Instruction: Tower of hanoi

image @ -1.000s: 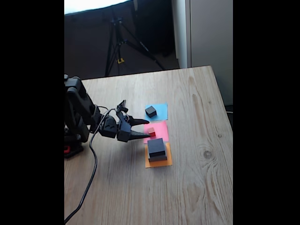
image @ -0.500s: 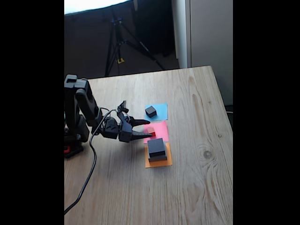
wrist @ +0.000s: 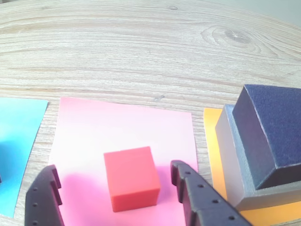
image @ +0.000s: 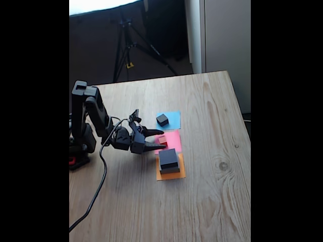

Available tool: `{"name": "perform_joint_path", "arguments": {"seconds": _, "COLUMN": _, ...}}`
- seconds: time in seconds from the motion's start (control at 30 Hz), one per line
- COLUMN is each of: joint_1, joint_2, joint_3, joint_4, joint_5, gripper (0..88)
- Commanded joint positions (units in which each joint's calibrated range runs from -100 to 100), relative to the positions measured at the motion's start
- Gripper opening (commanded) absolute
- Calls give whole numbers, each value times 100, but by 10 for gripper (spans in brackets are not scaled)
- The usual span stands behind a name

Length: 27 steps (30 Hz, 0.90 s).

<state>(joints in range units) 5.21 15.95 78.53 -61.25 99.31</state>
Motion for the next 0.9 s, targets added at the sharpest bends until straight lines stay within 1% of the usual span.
{"name": "perform_joint_path", "arguments": {"seconds": 0.0, "joint_1": -99, "joint_2": -43, "joint_3": -35, "joint_4": -120, "joint_5": 69, "gripper": 262}}
{"name": "perform_joint_path", "arguments": {"seconds": 0.23, "joint_1": -150, "joint_2": -43, "joint_3": 1, "joint_4": -95, "joint_5": 69, "gripper": 228}}
{"name": "perform_joint_path", "arguments": {"seconds": 0.3, "joint_1": -150, "joint_2": -50, "joint_3": 11, "joint_4": -79, "joint_5": 69, "gripper": 200}}
{"name": "perform_joint_path", "arguments": {"seconds": 0.57, "joint_1": -150, "joint_2": -81, "joint_3": 29, "joint_4": 34, "joint_5": 69, "gripper": 168}}
{"name": "perform_joint_path", "arguments": {"seconds": 0.73, "joint_1": -166, "joint_2": -88, "joint_3": 47, "joint_4": 50, "joint_5": 69, "gripper": 122}}
{"name": "perform_joint_path", "arguments": {"seconds": 0.87, "joint_1": -166, "joint_2": -103, "joint_3": 83, "joint_4": 50, "joint_5": 69, "gripper": 112}}
